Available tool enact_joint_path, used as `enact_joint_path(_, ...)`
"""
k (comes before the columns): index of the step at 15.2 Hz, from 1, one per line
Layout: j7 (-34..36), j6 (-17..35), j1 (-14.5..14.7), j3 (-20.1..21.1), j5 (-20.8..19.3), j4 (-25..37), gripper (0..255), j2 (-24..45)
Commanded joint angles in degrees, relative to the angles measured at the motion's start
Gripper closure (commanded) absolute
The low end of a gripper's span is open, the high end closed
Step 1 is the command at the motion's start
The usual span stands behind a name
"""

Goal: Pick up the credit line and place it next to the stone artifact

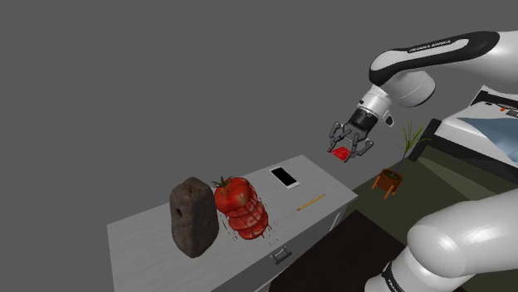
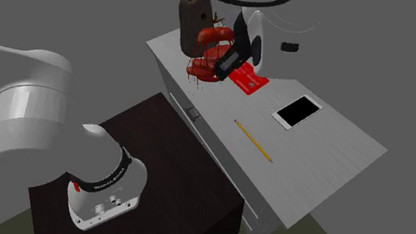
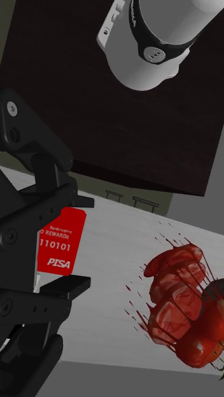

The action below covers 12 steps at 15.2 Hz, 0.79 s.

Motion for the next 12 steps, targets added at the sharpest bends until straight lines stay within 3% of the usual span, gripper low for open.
enact_joint_path(1,0.74,-1.46,-0.10,0.05,-0.26,0.95,255,-0.66)
enact_joint_path(12,9.70,6.16,7.71,8.72,8.89,8.07,255,8.68)
